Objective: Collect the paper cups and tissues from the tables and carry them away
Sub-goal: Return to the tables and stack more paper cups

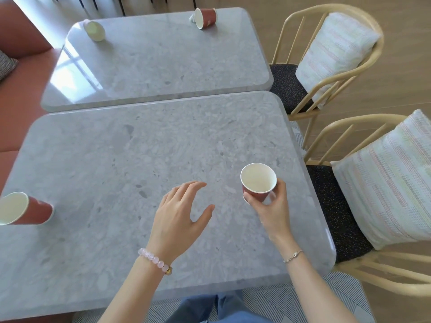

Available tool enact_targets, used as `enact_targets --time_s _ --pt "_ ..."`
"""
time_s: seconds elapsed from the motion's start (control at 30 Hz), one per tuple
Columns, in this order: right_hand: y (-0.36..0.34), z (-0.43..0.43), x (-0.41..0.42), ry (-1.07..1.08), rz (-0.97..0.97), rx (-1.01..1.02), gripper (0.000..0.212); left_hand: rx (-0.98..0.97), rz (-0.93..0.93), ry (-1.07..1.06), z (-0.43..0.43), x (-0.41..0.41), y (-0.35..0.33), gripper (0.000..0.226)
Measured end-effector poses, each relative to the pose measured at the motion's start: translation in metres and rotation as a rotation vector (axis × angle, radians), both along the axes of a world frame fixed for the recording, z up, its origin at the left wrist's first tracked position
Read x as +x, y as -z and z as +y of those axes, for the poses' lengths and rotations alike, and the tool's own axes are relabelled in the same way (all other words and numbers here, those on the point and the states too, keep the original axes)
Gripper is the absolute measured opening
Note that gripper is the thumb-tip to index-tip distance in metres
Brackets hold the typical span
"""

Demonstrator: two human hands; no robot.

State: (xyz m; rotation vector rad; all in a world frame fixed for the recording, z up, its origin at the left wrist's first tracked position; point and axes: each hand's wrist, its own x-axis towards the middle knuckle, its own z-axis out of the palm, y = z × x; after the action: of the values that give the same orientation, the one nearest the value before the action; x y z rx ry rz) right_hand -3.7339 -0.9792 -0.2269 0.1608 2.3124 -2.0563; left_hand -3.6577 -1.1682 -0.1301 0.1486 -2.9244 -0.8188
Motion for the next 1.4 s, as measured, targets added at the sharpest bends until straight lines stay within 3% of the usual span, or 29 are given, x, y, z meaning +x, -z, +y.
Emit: enact_targets --time_s 0.37,0.8,1.0,1.4 --pt "-0.071 -0.02 0.007 -0.095 0.128 -0.061 0.06 -0.025 0.158 -0.066 -0.023 0.004 -0.031 0.041" --pt "-0.12 -0.058 0.028 -0.257 0.203 -0.084 0.055 -0.271 0.33 -0.211 -0.058 0.043 -0.061 0.047" --pt "-0.121 -0.086 0.036 -0.379 0.201 -0.085 0.053 -0.334 0.327 -0.319 -0.077 0.07 -0.063 0.048" --pt "-0.11 -0.17 0.068 -0.63 0.172 -0.056 0.052 -0.193 0.319 -0.595 -0.125 0.137 -0.045 0.05"
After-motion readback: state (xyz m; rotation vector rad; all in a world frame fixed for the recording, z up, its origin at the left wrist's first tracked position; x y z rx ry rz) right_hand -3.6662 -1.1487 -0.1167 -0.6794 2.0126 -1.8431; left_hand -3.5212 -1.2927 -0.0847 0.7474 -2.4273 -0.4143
